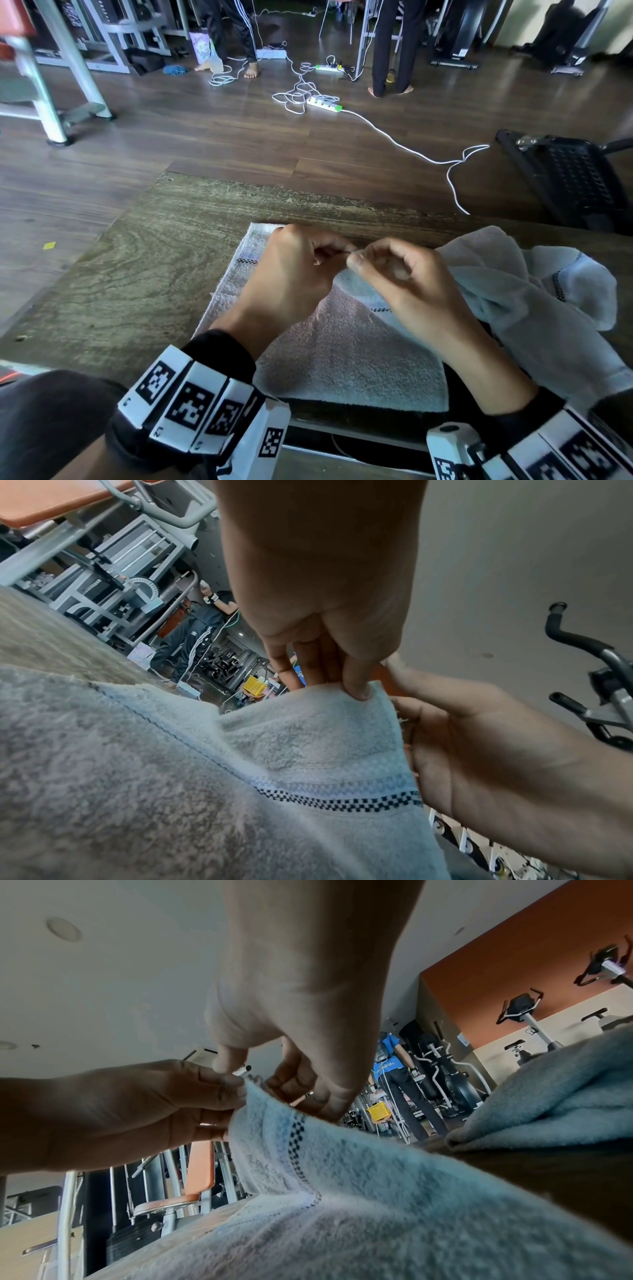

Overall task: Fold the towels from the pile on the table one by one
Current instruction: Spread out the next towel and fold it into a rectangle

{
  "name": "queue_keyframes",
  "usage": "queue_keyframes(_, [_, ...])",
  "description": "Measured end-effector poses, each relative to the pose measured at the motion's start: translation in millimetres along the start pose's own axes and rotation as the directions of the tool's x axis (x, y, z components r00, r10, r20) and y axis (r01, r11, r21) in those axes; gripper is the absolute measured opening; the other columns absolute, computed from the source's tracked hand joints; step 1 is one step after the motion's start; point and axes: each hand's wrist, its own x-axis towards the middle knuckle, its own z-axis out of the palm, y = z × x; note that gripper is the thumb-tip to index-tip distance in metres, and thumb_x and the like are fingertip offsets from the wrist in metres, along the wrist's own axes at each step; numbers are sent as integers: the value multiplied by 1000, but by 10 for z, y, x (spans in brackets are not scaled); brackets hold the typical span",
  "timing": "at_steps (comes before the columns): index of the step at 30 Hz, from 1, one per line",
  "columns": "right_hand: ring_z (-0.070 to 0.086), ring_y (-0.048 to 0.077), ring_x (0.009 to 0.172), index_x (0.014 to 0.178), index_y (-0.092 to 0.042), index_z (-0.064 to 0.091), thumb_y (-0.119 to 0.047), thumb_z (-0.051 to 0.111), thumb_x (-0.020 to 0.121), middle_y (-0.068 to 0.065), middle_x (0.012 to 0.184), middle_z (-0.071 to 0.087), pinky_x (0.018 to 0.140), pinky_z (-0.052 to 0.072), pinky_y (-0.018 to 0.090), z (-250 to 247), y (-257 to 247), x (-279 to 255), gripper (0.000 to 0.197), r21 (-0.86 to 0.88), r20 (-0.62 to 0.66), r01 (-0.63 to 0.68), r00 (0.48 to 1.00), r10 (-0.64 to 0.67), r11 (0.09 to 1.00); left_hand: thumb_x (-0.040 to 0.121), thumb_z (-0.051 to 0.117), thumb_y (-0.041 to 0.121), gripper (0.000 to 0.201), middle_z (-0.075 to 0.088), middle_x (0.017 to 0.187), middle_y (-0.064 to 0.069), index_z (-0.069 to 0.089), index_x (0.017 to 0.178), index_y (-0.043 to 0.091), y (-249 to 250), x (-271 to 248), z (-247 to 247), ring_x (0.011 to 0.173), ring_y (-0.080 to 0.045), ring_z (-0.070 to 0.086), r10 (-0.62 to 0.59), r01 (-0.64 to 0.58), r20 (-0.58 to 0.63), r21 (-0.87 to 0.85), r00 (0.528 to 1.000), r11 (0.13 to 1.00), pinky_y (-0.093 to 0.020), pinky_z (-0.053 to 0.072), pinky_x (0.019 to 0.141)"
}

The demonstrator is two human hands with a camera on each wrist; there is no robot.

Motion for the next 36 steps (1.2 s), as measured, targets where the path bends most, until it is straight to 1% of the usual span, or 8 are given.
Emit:
queue_keyframes(4, [42, 2, 44, 79, -19, 63, -26, 69, 91, -13, 52, 53, 45, 31, 17, -37, 27, 13, 15, -184, 5, 28, 1000, -28, 982, 83, 72, 17, 7, 74, 79, 8, 78, 87, 17, 25, -16, 64, 72, -7, 67, 25, -25, 11, 13, 1000, 1000, -30, 54, 71])
queue_keyframes(8, [55, 13, 59, 81, -23, 60, -24, 65, 93, -8, 67, 61, 52, 43, 32, -110, -80, 11, 13, -357, -4, 212, 973, -229, 910, 85, 75, 18, 7, 73, 82, 5, 75, 91, 14, 82, 25, 25, 74, -10, 66, 19, -15, 59, -70, 998, 997, -27, 54, 73])
queue_keyframes(11, [58, 17, 65, 84, -19, 62, -22, 61, 92, -4, 72, 62, 59, 45, 35, -150, -180, -26, 8, -364, -34, 271, 952, -304, 891, 84, 76, 21, 8, 68, 82, 4, 73, 90, 15, 68, 35, -69, 74, -10, 61, 76, -75, 118, -8, 990, 997, -26, 50, 71])
queue_keyframes(19, [52, 8, 62, 88, -13, 64, -16, 60, 95, -1, 77, 62, 60, 40, 14, -398, -216, -74, 8, -336, -191, 246, 928, -321, 909, 74, 83, 33, 24, 65, 95, 1, 72, 82, 13, -27, -29, -349, 84, -12, 61, 90, -102, 95, 132, 991, 986, -25, 47, 77])
queue_keyframes(23, [49, 13, 59, 90, -20, 64, -19, 61, 95, -2, 77, 62, 60, 42, 28, -545, -133, -110, 6, -294, -279, 158, 929, -243, 943, 75, 83, 25, 21, 65, 72, 5, 68, 79, 12, 20, -122, -491, 65, -1, 55, 64, -74, 77, 140, 995, 987, -16, 42, 63])
queue_keyframes(28, [51, 8, 63, 91, -22, 63, -25, 60, 95, -10, 73, 59, 67, 45, 35, -575, -120, -209, 6, -201, -245, 191, 940, -238, 961, 80, 78, 20, 19, 63, 77, 7, 60, 84, 18, 38, -308, -533, 70, -8, 59, 94, -137, 211, 199, 973, 970, -20, 45, 64])
queue_keyframes(31, [50, 5, 63, 89, -26, 62, -27, 60, 95, -14, 68, 58, 67, 44, 31, -545, -139, -264, 6, -176, -231, 206, 942, -244, 963, 77, 82, 22, 16, 69, 85, 15, 71, 88, 23, -22, -445, -505, 78, 2, 61, 48, -121, 299, 231, 953, 965, -16, 45, 72])
queue_keyframes(36, [51, 2, 67, 87, -29, 62, -21, 60, 96, -12, 74, 58, 69, 43, 21, -518, -206, -320, 13, -179, -221, 245, 934, -282, 953, 75, 82, 28, 21, 71, 100, 11, 77, 95, 26, -230, -599, -451, 90, -7, 57, 28, -123, 250, 376, 968, 919, -36, 45, 93])
